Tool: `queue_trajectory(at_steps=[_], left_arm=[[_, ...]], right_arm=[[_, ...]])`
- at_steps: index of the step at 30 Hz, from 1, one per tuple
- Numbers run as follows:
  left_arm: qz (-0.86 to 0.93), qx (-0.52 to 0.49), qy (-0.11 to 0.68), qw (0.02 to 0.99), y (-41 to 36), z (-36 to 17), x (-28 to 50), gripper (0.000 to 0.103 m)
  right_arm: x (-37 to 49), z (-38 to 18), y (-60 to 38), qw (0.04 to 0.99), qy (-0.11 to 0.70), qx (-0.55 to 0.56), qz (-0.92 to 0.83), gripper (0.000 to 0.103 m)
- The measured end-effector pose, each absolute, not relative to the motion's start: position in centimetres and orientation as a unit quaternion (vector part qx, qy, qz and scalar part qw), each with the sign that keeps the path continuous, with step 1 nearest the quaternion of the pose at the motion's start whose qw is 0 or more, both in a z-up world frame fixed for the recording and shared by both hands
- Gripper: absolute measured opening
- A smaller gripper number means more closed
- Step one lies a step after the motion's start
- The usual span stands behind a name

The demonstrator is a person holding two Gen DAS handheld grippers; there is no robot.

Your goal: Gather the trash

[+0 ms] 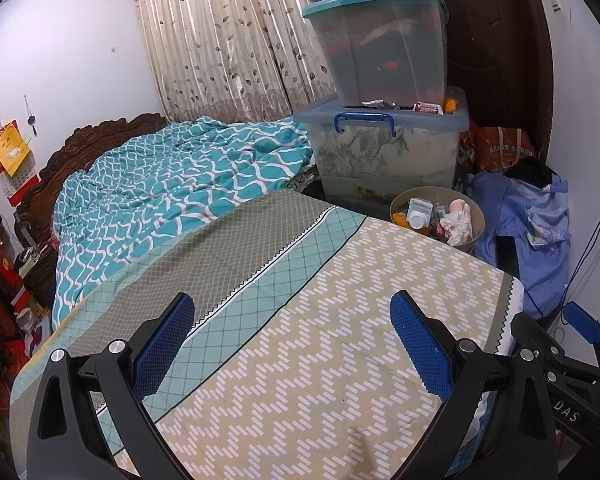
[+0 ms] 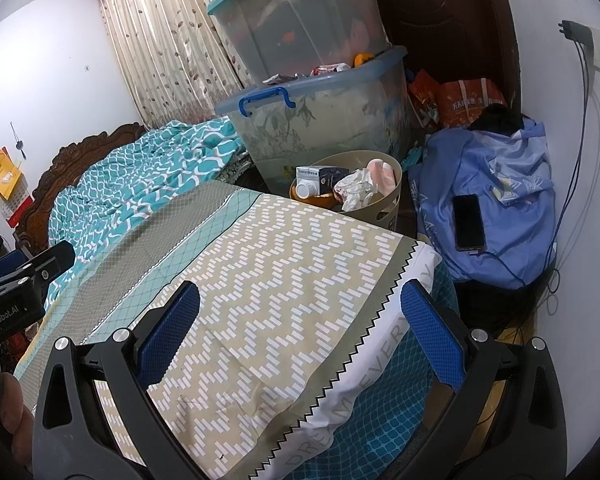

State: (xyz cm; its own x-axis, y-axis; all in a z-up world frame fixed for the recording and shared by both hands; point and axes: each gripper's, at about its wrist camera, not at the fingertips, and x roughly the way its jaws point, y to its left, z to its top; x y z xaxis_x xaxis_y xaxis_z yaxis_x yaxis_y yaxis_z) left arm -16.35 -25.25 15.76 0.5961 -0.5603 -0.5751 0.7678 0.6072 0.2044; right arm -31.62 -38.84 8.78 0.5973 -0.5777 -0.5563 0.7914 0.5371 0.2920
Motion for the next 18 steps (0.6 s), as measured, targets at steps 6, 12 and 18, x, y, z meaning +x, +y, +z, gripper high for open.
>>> queue_trajectory(at_steps=[6, 12, 18], left_arm=[[-0.388, 0.225, 0.236, 0.862, -25.24, 15.51, -16.30, 0.094], [-0.399, 0.228, 0.238, 0.856, -25.35, 15.43, -16.19, 0.094], [-0.399, 0.228, 0.242, 0.854, -25.13, 15.44, -16.07, 0.094]], right_arm=[[-31.59, 8.65, -38.83, 0.853, 0.202, 0.266, -0.401, 0.099], [-31.53, 8.37, -38.80, 0.853, 0.202, 0.266, -0.400, 0.099], [-31.52, 8.30, -38.82, 0.853, 0.204, 0.267, -0.400, 0.099]])
